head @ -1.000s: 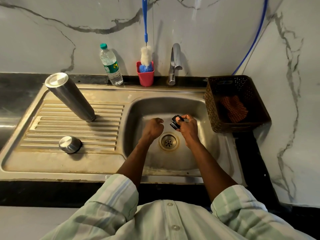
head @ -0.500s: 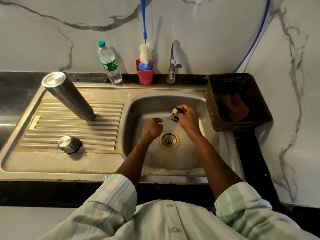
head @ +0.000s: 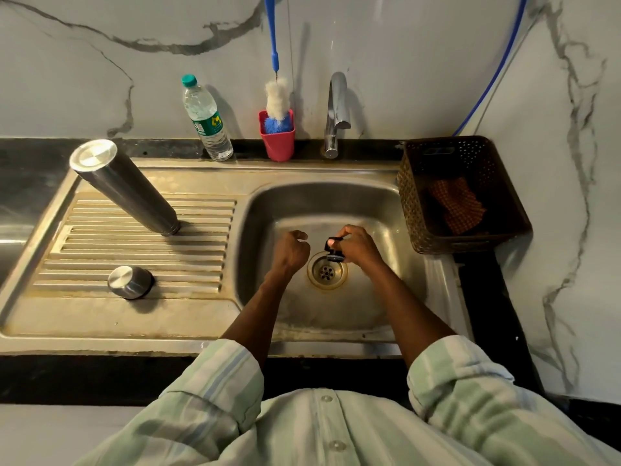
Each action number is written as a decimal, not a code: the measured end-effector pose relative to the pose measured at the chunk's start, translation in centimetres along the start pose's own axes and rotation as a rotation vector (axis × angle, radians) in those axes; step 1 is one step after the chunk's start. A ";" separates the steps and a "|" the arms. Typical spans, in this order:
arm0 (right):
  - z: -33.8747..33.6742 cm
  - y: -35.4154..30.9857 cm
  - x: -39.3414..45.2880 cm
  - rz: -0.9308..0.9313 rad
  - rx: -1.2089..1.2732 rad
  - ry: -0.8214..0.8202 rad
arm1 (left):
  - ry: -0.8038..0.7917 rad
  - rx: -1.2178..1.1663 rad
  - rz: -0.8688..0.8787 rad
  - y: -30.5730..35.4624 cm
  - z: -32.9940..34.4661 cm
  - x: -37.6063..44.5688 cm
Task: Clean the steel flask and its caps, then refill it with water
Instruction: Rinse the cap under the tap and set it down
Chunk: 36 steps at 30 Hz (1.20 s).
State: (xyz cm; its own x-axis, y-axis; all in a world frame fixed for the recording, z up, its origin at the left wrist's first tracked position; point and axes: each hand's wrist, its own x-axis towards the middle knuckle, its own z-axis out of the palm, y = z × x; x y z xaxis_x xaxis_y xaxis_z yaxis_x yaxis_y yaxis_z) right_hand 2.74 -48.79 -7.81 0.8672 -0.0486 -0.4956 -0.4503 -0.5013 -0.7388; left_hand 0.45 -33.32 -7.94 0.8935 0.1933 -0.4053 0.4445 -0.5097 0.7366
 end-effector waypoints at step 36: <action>-4.8 -3.9 -1.8 -0.087 0.682 -0.480 | 0.119 -0.016 -0.015 0.5 -1.0 -2.3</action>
State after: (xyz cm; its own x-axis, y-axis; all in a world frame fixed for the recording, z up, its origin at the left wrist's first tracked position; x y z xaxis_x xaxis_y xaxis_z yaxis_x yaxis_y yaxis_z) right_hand 3.93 -50.87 -1.86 0.7893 0.4168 -0.4508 -0.5500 0.1535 -0.8210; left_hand -1.34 -33.23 -6.12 0.8878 0.2989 -0.3500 0.4576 -0.4929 0.7400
